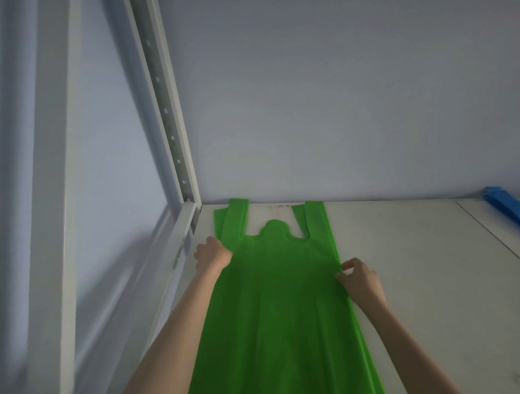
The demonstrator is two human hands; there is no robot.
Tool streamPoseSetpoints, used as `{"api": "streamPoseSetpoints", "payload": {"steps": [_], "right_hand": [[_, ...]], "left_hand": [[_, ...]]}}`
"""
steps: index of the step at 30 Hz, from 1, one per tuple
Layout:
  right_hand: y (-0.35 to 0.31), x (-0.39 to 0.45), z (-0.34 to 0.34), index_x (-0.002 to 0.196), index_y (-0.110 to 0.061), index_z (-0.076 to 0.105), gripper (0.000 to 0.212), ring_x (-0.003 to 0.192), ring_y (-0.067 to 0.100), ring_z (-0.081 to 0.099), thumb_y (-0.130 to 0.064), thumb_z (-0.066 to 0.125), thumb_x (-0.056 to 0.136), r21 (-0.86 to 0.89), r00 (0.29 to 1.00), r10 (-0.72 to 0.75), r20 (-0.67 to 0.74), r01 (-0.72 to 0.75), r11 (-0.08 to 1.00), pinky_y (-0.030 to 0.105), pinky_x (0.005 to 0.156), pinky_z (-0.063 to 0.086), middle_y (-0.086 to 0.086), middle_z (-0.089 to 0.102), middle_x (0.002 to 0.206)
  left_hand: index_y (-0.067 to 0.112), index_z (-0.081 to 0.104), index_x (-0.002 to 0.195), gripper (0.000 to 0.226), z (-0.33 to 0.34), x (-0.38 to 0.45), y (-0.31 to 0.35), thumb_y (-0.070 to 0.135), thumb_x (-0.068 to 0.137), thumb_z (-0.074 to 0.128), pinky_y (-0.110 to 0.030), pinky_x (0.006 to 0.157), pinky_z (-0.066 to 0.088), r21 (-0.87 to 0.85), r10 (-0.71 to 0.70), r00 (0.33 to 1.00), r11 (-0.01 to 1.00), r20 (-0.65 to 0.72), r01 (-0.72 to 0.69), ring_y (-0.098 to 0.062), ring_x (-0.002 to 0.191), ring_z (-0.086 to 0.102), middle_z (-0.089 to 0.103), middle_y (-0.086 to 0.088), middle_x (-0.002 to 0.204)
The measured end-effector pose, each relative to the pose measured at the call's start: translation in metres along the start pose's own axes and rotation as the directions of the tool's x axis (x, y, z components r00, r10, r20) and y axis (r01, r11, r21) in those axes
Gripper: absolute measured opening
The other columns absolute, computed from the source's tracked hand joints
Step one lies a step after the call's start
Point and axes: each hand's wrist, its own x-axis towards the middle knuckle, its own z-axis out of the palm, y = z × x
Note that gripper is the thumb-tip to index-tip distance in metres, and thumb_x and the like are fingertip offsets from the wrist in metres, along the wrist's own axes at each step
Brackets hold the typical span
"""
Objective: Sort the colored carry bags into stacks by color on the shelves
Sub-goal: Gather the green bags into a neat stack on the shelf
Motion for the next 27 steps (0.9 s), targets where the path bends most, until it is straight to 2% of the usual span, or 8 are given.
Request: {"api": "streamPoseSetpoints", "payload": {"steps": [2,9,12,14,17,21,24,27], "right_hand": [[-0.002,-0.001,0.000,0.122,-0.005,0.051,0.030,0.088,0.028,0.058,-0.016,0.049,0.094,-0.012,1.000,0.017,-0.016,-0.017,1.000,0.029,0.071,0.042,0.017,0.058,0.120],[-0.004,-0.003,0.001,0.127,-0.009,0.047,0.037,0.099,0.028,0.059,-0.023,0.052,0.093,-0.022,1.000,0.012,-0.023,-0.012,1.000,0.031,0.075,0.045,0.016,0.057,0.126],[-0.004,-0.002,0.002,0.131,-0.011,0.044,0.042,0.085,0.023,0.056,-0.016,0.055,0.091,-0.011,1.000,0.017,0.008,-0.017,1.000,0.029,0.070,0.045,0.016,0.057,0.126],[-0.004,-0.001,0.001,0.131,-0.010,0.045,0.043,0.081,0.021,0.053,-0.013,0.056,0.090,-0.004,1.000,0.018,0.021,-0.018,1.000,0.028,0.071,0.045,0.016,0.058,0.124],[-0.004,-0.001,0.000,0.131,-0.009,0.045,0.041,0.081,0.020,0.051,-0.015,0.055,0.091,-0.005,1.000,0.009,0.009,-0.009,1.000,0.029,0.072,0.045,0.017,0.058,0.124],[-0.004,-0.001,0.002,0.131,-0.010,0.045,0.041,0.081,0.019,0.051,-0.016,0.054,0.092,-0.013,1.000,0.005,-0.003,-0.005,1.000,0.026,0.068,0.041,0.016,0.057,0.126],[-0.003,0.000,0.003,0.131,-0.011,0.045,0.042,0.079,0.020,0.053,-0.017,0.055,0.091,-0.011,1.000,0.006,-0.002,-0.006,1.000,0.027,0.067,0.042,0.015,0.058,0.125],[-0.001,0.001,0.006,0.132,-0.013,0.045,0.042,0.081,0.020,0.052,-0.019,0.053,0.092,-0.023,1.000,0.001,-0.004,-0.001,1.000,0.027,0.068,0.042,0.015,0.059,0.124]], "left_hand": [[0.006,0.031,0.140,0.052,0.002,-0.002,-0.002,0.004,0.092,0.051,-0.037,0.099,0.046,0.013,-0.027,1.000,1.000,0.002,0.027,-0.031,0.127,0.041,0.035,-0.017,0.143],[0.012,0.011,0.150,0.081,-0.008,-0.002,-0.004,-0.008,0.085,0.055,-0.041,0.108,0.037,-0.061,0.037,0.991,0.998,0.130,-0.029,-0.033,0.138,0.027,0.020,-0.017,0.151],[0.014,0.007,0.151,0.089,-0.012,0.001,-0.005,-0.007,0.082,0.059,-0.045,0.114,0.031,-0.060,0.057,0.978,0.997,0.201,-0.045,-0.032,0.141,0.023,0.015,-0.015,0.154],[0.013,0.011,0.150,0.085,-0.013,0.005,-0.006,0.010,0.085,0.065,-0.046,0.115,0.028,-0.080,0.066,0.974,0.996,0.215,-0.050,-0.031,0.142,0.023,0.017,-0.014,0.155],[0.004,0.027,0.145,0.067,-0.009,0.009,-0.007,0.030,0.091,0.058,-0.044,0.110,0.035,-0.126,0.064,0.992,0.991,0.107,-0.050,-0.032,0.136,0.035,0.033,-0.016,0.149],[-0.002,0.049,0.131,0.038,-0.003,0.011,-0.005,0.006,0.094,0.049,-0.040,0.099,0.046,-0.196,0.100,0.985,0.972,-0.141,-0.127,-0.032,0.119,0.056,0.055,-0.019,0.132],[0.002,0.052,0.129,0.038,-0.003,0.006,0.001,-0.006,0.092,0.045,-0.031,0.101,0.043,-0.272,0.265,0.913,0.896,-0.310,-0.352,-0.026,0.119,0.056,0.058,-0.014,0.130],[0.009,0.046,0.137,0.044,0.000,0.005,0.003,-0.002,0.095,0.040,-0.037,0.104,0.045,-0.196,0.336,0.906,0.900,-0.257,-0.389,-0.030,0.123,0.052,0.052,-0.015,0.137]]}}
